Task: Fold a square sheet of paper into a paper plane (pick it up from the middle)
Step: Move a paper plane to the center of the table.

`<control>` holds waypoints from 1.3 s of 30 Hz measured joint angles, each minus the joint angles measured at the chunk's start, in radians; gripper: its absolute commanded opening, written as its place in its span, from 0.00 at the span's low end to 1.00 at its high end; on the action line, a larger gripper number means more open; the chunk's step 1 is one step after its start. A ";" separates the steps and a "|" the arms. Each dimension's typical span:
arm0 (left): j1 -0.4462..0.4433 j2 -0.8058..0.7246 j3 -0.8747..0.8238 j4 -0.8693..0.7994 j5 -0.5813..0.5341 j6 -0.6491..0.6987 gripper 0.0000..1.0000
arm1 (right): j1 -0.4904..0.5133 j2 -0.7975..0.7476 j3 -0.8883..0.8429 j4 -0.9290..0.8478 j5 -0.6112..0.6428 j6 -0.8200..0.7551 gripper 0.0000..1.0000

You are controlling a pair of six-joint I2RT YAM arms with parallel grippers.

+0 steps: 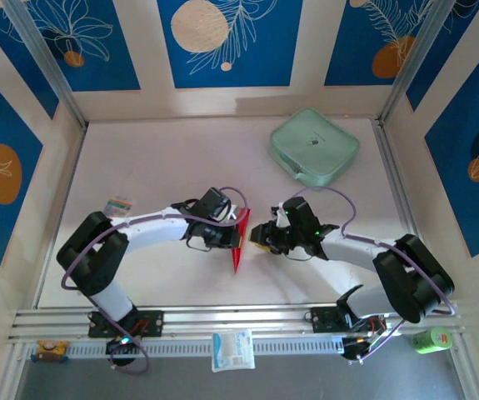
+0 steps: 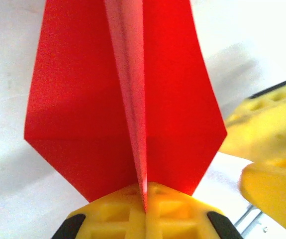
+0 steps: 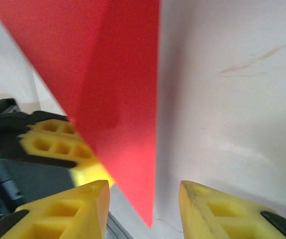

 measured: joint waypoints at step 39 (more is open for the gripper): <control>-0.048 0.034 0.121 -0.310 -0.321 0.000 0.00 | 0.053 0.103 0.045 0.019 0.055 0.044 0.43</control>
